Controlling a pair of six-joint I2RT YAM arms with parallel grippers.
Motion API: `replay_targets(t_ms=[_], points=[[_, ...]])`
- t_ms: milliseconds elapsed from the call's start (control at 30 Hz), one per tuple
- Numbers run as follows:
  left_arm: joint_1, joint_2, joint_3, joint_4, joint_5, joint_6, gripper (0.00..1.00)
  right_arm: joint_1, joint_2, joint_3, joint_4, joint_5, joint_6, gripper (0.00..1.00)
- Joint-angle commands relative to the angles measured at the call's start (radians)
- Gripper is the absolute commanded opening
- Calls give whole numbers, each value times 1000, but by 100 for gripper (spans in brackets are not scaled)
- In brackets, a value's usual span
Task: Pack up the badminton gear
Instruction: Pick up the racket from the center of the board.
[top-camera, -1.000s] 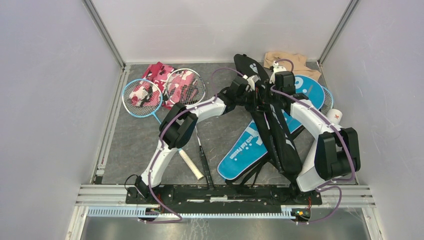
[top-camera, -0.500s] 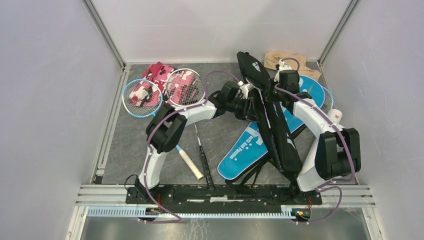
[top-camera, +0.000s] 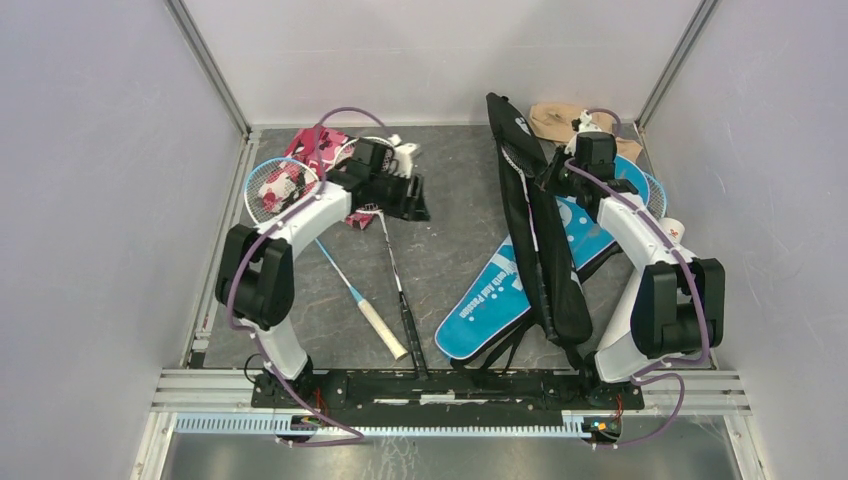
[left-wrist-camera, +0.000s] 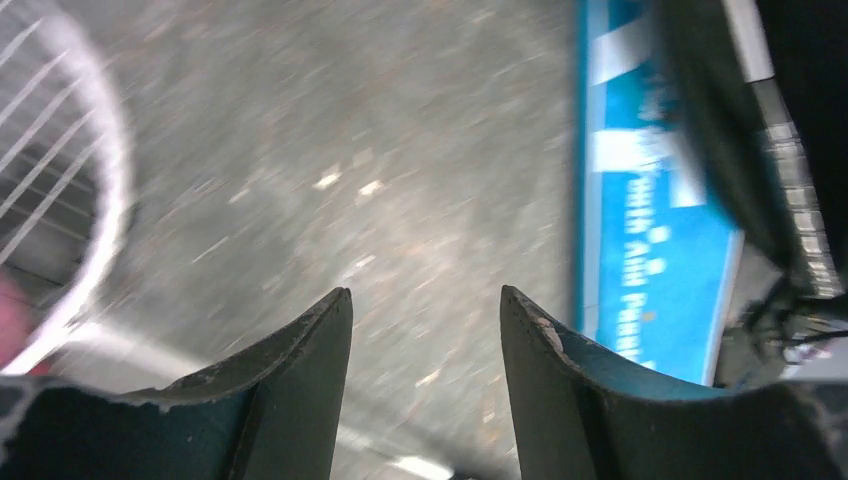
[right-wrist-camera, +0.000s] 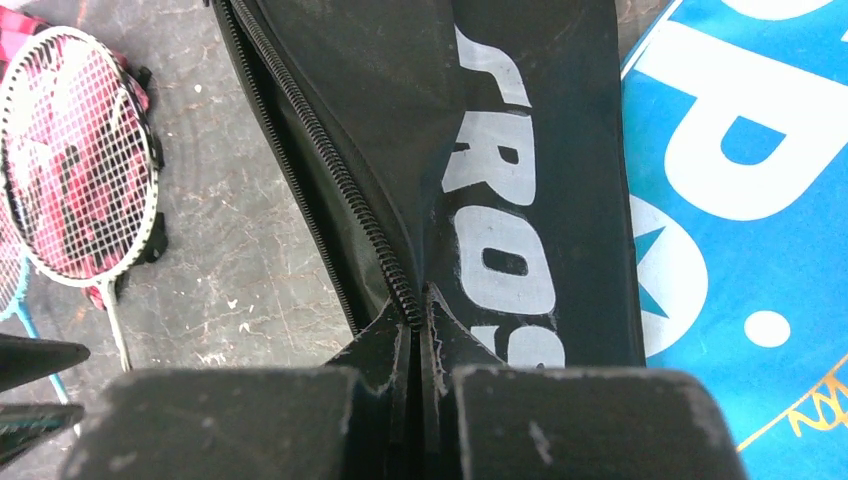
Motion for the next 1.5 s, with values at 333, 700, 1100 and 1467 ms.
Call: replay_targets(t_ms=[333,700,1100,1467], points=[[129,-46,-186,-81,-292,143,64,-21,23,71,108,-81,85,0],[190,67,-188,62,-121,29,56,-21,10,7,118,-78,63,0],[234,87,-270,254,12,-127,20,-21,-15,-28,128,-67,47,0],[237,0,-208,213,112,-141,2,-21,-17,-25,125,-49,40,0]])
